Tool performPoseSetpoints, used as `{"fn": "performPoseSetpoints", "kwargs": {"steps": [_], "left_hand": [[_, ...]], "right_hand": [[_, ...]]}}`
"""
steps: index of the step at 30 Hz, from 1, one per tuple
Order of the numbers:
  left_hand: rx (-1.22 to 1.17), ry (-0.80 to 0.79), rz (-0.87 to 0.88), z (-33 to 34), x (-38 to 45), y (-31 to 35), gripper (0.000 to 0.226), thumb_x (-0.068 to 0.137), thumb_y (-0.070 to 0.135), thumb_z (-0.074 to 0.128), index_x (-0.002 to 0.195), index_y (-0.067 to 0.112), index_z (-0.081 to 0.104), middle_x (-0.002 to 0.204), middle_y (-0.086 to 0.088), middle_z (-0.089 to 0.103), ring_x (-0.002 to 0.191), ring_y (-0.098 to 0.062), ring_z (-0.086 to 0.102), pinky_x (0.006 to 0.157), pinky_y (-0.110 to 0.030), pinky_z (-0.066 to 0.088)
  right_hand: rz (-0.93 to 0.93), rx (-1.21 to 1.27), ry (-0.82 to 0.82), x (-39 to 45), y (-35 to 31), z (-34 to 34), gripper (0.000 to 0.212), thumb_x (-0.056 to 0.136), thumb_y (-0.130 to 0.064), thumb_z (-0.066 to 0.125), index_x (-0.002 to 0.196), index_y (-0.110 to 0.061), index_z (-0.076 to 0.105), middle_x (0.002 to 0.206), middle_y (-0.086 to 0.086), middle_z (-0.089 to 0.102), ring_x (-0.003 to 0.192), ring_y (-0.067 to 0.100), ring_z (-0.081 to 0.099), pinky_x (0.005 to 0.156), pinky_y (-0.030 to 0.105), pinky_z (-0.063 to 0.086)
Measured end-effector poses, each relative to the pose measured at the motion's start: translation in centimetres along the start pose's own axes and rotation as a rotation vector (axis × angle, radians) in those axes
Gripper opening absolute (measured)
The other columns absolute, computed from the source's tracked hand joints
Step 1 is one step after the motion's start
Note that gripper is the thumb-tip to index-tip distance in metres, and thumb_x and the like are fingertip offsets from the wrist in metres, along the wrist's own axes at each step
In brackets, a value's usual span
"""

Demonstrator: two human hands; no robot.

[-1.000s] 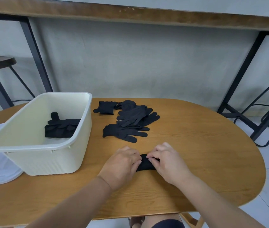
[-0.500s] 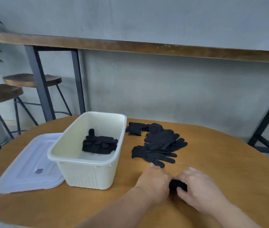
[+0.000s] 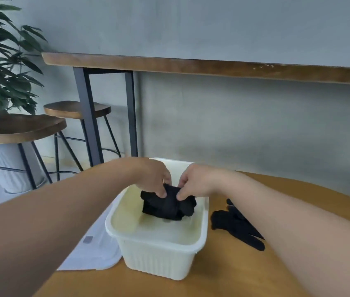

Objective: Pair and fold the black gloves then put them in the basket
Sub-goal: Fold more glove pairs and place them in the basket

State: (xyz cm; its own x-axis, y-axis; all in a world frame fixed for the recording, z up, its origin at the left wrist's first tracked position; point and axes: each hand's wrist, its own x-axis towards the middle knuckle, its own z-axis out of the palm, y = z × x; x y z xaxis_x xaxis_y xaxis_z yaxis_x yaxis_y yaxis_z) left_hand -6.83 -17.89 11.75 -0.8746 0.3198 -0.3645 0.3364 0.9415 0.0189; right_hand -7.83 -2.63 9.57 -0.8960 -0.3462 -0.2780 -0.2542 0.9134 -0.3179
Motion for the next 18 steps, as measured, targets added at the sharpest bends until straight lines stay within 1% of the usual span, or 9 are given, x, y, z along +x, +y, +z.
{"fn": "performPoseSetpoints", "kwargs": {"steps": [1,2,4,6,9,10,12,15,18], "left_hand": [[0.063,-0.049,-0.017,0.9,1.4,-0.8,0.041,0.093,0.036,0.056,0.134,0.029,0.052,0.124,0.008,0.055,0.114,-0.017,0.052,0.09,-0.028,0.039],[0.119,-0.087,-0.016,1.8,2.8,-1.3,0.043,0.094,0.034,0.055,0.137,0.025,0.051,0.13,0.005,0.053,0.119,-0.02,0.05,0.092,-0.029,0.038],[0.204,-0.156,0.001,3.8,5.6,-2.1,0.041,0.095,0.031,0.054,0.134,0.02,0.054,0.129,0.0,0.056,0.12,-0.024,0.051,0.095,-0.032,0.042],[0.269,-0.216,0.026,5.5,7.7,-2.5,0.04,0.095,0.031,0.054,0.133,0.019,0.055,0.125,-0.002,0.057,0.116,-0.026,0.053,0.094,-0.035,0.044],[0.381,-0.31,0.039,7.1,9.8,-2.5,0.039,0.096,0.033,0.053,0.132,0.017,0.055,0.126,-0.004,0.056,0.114,-0.027,0.053,0.097,-0.037,0.044],[0.417,-0.329,0.042,7.4,10.1,-2.4,0.039,0.096,0.033,0.054,0.131,0.017,0.056,0.126,-0.004,0.056,0.114,-0.027,0.053,0.1,-0.039,0.044],[0.437,-0.344,0.034,8.1,10.6,-2.5,0.038,0.095,0.031,0.055,0.13,0.017,0.057,0.127,-0.005,0.056,0.115,-0.027,0.053,0.103,-0.041,0.043],[0.363,-0.279,0.023,8.8,11.1,-2.9,0.036,0.093,0.028,0.06,0.127,0.015,0.059,0.123,-0.005,0.059,0.112,-0.027,0.056,0.1,-0.039,0.045],[0.282,-0.213,-0.015,8.9,10.9,-3.0,0.035,0.092,0.027,0.063,0.124,0.014,0.06,0.11,-0.005,0.061,0.1,-0.025,0.058,0.093,-0.035,0.045]], "right_hand": [[0.016,-0.03,-0.061,2.0,-0.3,0.8,0.029,0.082,-0.035,0.071,0.105,-0.018,0.071,0.1,-0.002,0.071,0.093,0.017,0.065,0.085,0.032,0.054],[0.029,-0.051,-0.12,3.7,-0.5,1.5,0.031,0.082,-0.035,0.071,0.107,-0.016,0.07,0.099,0.0,0.071,0.091,0.017,0.066,0.086,0.032,0.054],[0.041,-0.084,-0.241,6.3,-0.7,3.0,0.026,0.083,-0.032,0.071,0.102,-0.015,0.065,0.09,0.0,0.067,0.078,0.015,0.064,0.081,0.03,0.053],[0.052,-0.119,-0.343,7.9,-0.8,4.3,0.025,0.086,-0.029,0.069,0.108,-0.02,0.06,0.086,-0.002,0.062,0.074,0.015,0.061,0.084,0.032,0.052],[0.052,-0.137,-0.441,9.5,-0.8,5.9,0.044,0.088,-0.028,0.069,0.129,-0.021,0.054,0.108,0.003,0.063,0.077,0.016,0.06,0.089,0.037,0.051],[0.053,-0.149,-0.448,9.8,-0.7,6.2,0.048,0.088,-0.029,0.069,0.132,-0.02,0.053,0.116,0.005,0.063,0.077,0.016,0.059,0.086,0.037,0.051],[0.06,-0.176,-0.447,10.2,-0.6,6.9,0.049,0.088,-0.03,0.07,0.132,-0.018,0.053,0.116,0.005,0.061,0.074,0.016,0.057,0.08,0.036,0.051],[0.044,-0.271,-0.389,10.6,-0.6,7.4,0.044,0.086,-0.034,0.071,0.124,-0.015,0.061,0.103,0.004,0.062,0.079,0.022,0.058,0.072,0.031,0.048],[-0.007,-0.418,-0.277,10.3,-0.8,7.2,0.027,0.085,-0.034,0.071,0.105,-0.018,0.065,0.079,0.001,0.058,0.078,0.024,0.056,0.069,0.03,0.043]]}}
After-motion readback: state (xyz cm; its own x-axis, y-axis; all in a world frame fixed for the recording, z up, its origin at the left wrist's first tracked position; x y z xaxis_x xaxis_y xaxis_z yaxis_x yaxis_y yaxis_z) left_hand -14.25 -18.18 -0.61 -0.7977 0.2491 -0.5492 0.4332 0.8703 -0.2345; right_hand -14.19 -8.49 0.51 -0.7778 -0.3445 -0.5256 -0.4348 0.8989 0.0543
